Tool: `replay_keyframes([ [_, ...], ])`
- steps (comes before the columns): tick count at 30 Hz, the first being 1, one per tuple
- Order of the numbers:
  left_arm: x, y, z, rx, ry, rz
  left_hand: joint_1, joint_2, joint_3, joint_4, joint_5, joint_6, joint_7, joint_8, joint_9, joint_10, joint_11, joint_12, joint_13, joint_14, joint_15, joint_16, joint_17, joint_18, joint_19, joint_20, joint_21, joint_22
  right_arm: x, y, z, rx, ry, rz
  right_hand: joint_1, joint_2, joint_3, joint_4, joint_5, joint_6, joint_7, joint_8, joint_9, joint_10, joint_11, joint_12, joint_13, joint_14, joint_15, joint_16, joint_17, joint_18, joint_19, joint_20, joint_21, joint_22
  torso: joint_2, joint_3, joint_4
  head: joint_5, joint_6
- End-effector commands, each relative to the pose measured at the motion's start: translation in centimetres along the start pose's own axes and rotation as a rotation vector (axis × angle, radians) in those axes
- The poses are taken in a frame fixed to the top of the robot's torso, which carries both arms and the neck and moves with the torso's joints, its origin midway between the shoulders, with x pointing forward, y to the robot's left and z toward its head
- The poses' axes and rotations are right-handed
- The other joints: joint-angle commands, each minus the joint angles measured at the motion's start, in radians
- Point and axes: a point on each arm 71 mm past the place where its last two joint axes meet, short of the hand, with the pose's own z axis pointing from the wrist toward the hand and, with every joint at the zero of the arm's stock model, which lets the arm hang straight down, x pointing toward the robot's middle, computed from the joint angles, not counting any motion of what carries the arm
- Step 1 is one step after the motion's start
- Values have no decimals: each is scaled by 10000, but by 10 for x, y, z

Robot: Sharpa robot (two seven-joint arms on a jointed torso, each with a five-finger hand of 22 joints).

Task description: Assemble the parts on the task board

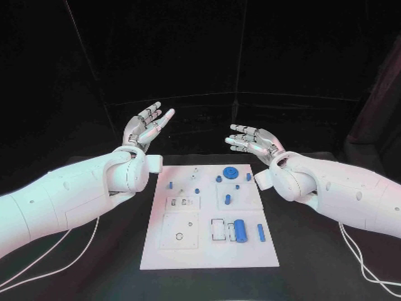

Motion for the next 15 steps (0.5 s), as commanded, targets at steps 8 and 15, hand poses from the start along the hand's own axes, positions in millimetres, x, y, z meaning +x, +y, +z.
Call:
replay_keyframes([
  [8, -9, -3, -7, -37, 578, -274, 301, 1073, 425, -486, -179, 4364, 1228, 942, 404, 5601, -140, 1330, 440, 3953, -366, 1474, 515, 361, 5064, -35, 2109, 1024, -11, 3, 2, -831, 34, -2450, 918, 76, 329, -999, -290, 4620, 840, 798, 285, 4145, -654, 826, 128, 4293, -807, 929, 185, 770, 3176, -180, 1317, 441, 51, -16, -5, 35, 23],
  [15, -12, -8, -18, -35, 1262, -166, 631, 1351, 401, -1239, -186, 6032, 758, 1225, 383, 7548, -717, 1743, 418, 6011, -1000, 1917, 748, 541, 6884, -471, 2678, 1117, -12, 10, 4, -1074, 661, -4618, 796, 109, 781, -1635, -196, 5595, 516, 717, 225, 5451, -1074, 706, 110, 6168, -1441, 1166, 306, 759, 4583, -831, 2144, 704, 306, -13, 47, -57, 67],
])
